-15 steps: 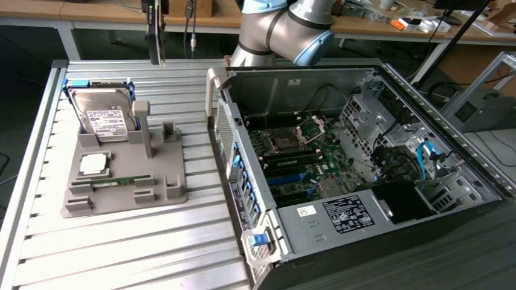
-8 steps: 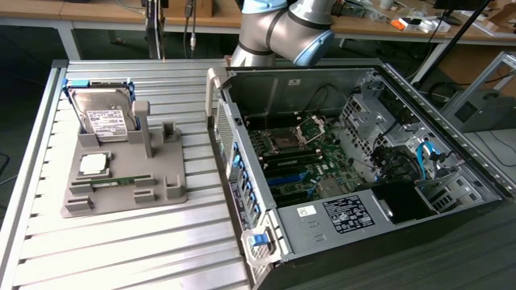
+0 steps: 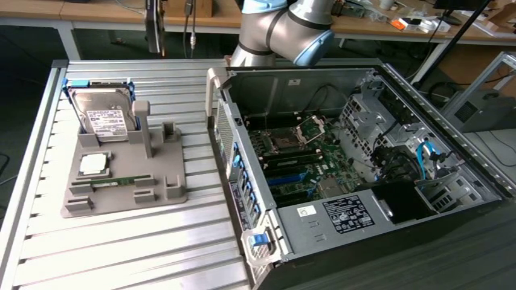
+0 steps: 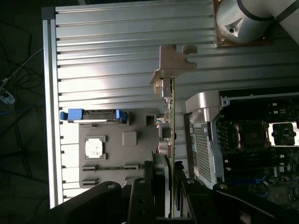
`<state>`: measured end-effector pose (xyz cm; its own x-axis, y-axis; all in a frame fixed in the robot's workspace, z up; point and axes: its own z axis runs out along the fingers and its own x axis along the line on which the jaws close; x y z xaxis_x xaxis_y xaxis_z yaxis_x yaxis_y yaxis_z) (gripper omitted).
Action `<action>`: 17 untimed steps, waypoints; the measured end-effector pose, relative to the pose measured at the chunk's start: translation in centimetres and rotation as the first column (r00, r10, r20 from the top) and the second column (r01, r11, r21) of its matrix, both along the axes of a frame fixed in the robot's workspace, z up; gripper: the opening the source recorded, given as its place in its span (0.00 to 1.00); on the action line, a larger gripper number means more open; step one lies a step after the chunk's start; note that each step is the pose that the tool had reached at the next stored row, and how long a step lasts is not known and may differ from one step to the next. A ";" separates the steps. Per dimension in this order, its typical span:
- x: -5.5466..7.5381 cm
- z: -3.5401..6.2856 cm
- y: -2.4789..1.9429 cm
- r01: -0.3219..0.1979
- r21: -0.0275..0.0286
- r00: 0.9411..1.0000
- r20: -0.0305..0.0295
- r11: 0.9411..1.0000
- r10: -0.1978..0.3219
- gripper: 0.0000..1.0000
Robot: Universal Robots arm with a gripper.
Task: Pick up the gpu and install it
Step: 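Pick up the gpu and move the gpu toward the slot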
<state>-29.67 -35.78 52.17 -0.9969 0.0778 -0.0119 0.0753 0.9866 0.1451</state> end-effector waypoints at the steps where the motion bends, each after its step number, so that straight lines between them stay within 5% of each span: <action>1: 0.0 0.11 0.00 0.000 0.001 1.000 0.000 1.000 0.000 0.28; 17: 0.0 1.48 0.00 0.000 0.008 1.000 0.000 1.000 0.000 0.28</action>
